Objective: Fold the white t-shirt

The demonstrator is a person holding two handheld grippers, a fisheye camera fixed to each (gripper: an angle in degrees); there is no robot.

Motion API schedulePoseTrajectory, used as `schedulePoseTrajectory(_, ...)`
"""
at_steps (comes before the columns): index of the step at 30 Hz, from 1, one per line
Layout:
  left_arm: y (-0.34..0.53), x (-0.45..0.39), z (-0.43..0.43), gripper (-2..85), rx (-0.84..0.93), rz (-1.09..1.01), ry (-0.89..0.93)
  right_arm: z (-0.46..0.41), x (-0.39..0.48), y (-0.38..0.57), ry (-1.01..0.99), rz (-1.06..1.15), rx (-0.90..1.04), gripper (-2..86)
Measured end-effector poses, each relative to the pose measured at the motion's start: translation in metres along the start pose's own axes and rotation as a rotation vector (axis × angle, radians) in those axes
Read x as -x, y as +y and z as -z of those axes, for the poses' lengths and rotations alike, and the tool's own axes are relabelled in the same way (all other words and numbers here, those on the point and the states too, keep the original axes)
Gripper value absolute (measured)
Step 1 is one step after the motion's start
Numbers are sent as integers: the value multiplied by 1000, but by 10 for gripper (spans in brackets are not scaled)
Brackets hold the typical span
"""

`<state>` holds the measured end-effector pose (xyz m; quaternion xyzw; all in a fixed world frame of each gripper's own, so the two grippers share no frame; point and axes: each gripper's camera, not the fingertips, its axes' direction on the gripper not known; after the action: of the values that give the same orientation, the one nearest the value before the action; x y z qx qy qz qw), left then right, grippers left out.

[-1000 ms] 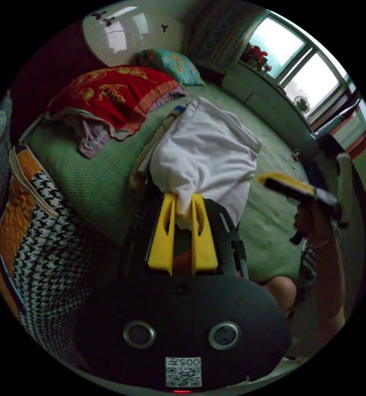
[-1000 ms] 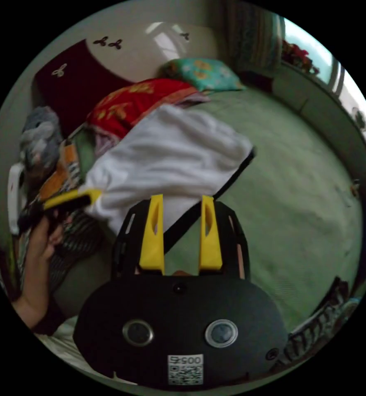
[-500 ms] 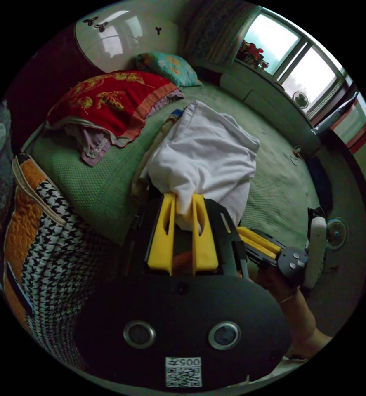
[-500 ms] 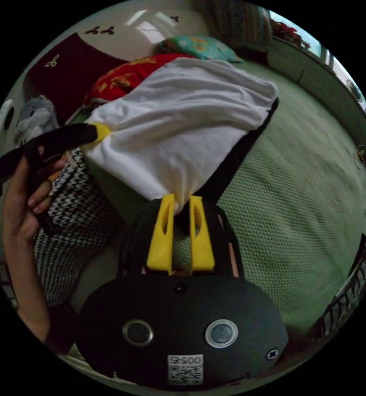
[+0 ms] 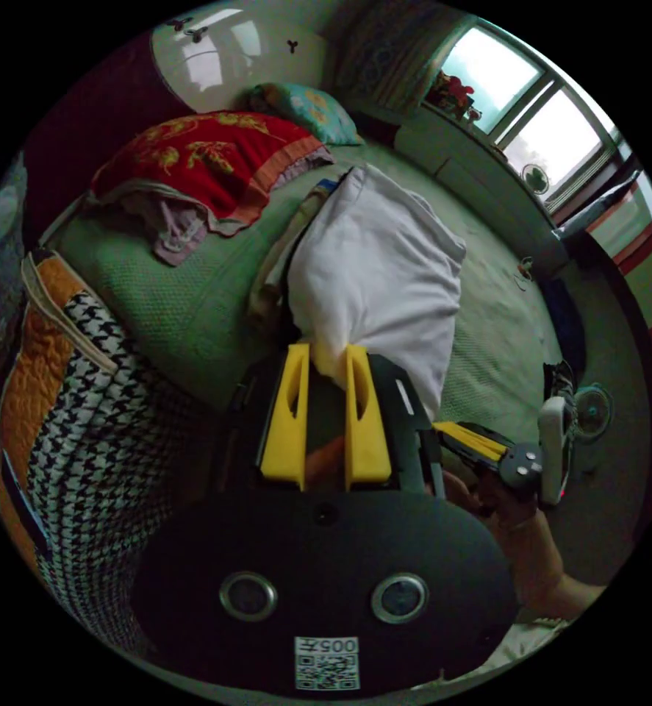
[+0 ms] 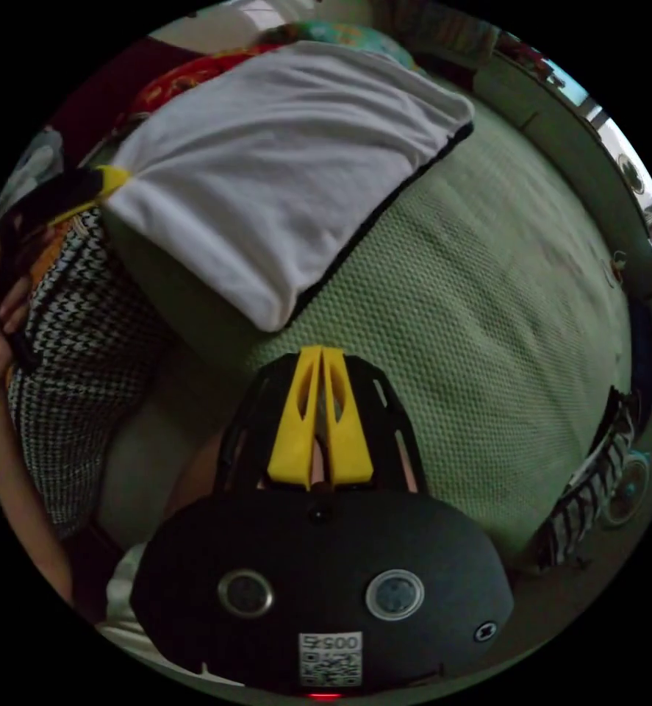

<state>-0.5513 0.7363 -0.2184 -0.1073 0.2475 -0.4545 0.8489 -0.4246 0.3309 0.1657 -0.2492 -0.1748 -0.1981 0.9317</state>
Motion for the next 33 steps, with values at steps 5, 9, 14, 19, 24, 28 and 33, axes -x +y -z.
schedulePoseTrajectory(5, 3, -18, 53, 25, -125, -69, -173, 50, -37, 24, -120, -61, -201, -3)
schedulePoseTrajectory(9, -37, -65, 65, 8, -214, -203, -139, 88, -70, -6, -104, -122, -368, -8)
schedulePoseTrajectory(14, -122, -103, 3, 2, -74, -184, -4, 96, -102, -87, -93, -190, -474, -10)
schedulePoseTrajectory(19, -189, -123, -58, -1, 1, -128, -188, 61, -119, -156, -83, -196, -359, -11)
schedulePoseTrajectory(24, -215, -117, -82, -2, 82, -81, -104, 41, -148, -190, -170, -218, -285, -12)
schedulePoseTrajectory(28, -203, -132, -52, -2, 35, -137, -77, 60, -182, -161, -396, -264, -298, -11)
schedulePoseTrajectory(33, -155, -156, -2, -6, 17, -180, -184, 98, -177, -76, -372, -125, -362, -10)
